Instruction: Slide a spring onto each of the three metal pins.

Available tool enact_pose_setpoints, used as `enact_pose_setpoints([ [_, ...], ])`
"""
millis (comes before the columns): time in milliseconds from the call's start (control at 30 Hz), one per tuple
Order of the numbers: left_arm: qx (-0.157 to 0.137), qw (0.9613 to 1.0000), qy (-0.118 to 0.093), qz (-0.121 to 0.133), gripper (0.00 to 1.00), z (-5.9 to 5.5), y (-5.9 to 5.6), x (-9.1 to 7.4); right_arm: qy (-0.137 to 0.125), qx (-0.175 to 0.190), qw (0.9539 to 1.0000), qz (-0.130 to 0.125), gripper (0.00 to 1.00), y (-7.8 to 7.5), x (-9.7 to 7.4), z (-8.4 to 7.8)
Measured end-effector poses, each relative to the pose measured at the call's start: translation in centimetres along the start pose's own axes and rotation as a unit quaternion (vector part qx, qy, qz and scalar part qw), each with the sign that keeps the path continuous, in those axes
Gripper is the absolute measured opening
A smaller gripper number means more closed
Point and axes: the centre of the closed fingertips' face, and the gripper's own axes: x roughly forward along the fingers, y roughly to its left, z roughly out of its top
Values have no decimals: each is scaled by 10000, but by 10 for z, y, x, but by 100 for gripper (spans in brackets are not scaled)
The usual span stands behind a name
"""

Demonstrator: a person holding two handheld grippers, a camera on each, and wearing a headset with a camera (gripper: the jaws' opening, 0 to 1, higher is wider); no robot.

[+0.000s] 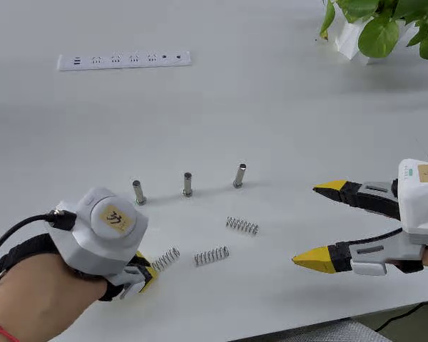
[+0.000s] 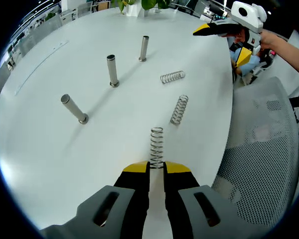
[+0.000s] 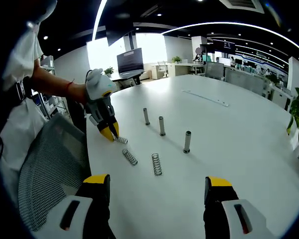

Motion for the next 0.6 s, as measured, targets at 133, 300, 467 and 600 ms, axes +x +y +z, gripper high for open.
enact_pose_setpoints([
  [133, -26, 9999, -94, -27, 7, 3, -1, -4, -11, -18, 10000, 56, 76, 4, 1, 3],
  [300, -107, 9994, -311, -82, 7, 12, -5, -13, -48, -65, 9999, 128, 75, 8, 2, 11],
  [467, -142, 9984, -529, -115, 7, 18, -7, -24, -109, -138, 9997, 183, 74, 12, 3, 23],
  [600, -234, 9964, -803, -170, 7, 27, -10, -35, -157, -209, 9993, 255, 73, 16, 5, 32],
])
